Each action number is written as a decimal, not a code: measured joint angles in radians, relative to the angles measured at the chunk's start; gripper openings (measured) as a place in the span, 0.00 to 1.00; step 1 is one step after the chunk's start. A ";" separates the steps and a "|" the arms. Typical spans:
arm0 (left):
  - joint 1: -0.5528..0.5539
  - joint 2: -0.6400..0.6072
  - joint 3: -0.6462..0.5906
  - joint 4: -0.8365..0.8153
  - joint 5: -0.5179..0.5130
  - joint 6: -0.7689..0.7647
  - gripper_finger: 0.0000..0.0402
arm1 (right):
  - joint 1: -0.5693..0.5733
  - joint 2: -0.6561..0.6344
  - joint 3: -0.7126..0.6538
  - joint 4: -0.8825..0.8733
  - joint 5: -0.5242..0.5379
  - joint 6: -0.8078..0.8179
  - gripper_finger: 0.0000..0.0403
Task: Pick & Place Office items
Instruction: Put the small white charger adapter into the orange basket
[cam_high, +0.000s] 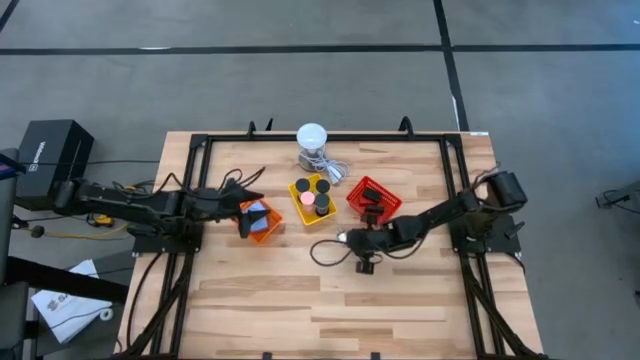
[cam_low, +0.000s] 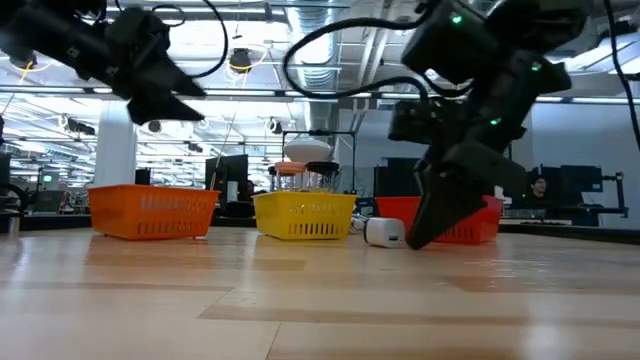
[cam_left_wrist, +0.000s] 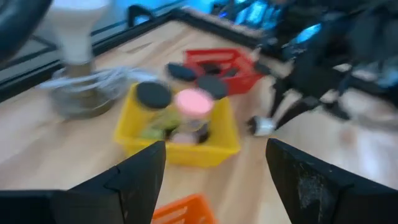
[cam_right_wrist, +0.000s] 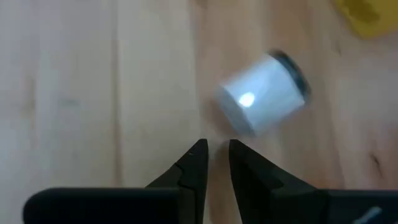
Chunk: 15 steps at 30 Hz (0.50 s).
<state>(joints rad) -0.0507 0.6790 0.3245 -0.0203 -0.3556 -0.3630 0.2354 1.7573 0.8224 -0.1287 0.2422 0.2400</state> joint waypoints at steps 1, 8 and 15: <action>-0.003 0.009 0.001 0.028 0.024 0.000 0.68 | -0.001 0.015 0.017 -0.003 -0.007 -0.017 0.15; -0.117 0.173 0.000 0.371 0.198 0.136 0.68 | 0.025 0.013 0.127 -0.230 -0.036 -0.039 0.15; -0.255 0.526 0.105 0.631 0.188 0.283 0.68 | 0.103 -0.152 0.155 -0.437 -0.007 0.024 0.15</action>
<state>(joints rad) -0.3052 1.2048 0.4297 0.6108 -0.1677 -0.0799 0.3386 1.6051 0.9771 -0.5655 0.2349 0.2642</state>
